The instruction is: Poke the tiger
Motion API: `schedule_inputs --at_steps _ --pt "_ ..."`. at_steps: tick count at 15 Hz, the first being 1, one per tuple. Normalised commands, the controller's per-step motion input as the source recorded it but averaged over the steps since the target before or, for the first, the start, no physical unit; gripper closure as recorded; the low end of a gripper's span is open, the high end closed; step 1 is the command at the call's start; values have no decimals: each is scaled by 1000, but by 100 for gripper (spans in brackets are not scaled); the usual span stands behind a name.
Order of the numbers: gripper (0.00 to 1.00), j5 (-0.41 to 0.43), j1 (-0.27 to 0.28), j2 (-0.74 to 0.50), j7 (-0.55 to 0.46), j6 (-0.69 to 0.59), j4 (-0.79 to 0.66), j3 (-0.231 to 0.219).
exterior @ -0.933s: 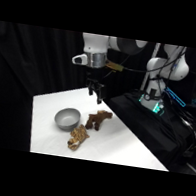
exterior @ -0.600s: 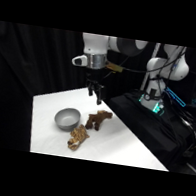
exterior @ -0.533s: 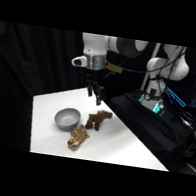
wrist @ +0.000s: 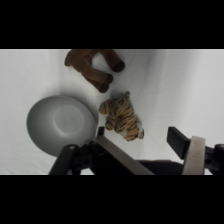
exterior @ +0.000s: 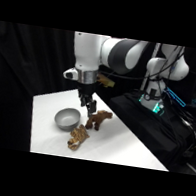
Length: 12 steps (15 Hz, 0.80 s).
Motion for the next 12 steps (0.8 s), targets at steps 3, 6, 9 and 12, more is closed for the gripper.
schedule_inputs --at_steps 3,6,9,12 --pt "51 -164 73 301 167 144 265 -35" --pt "77 -124 88 274 138 124 224 -35" --pt "96 -94 102 359 123 179 207 -18" --pt "100 -116 114 431 147 222 248 -47"
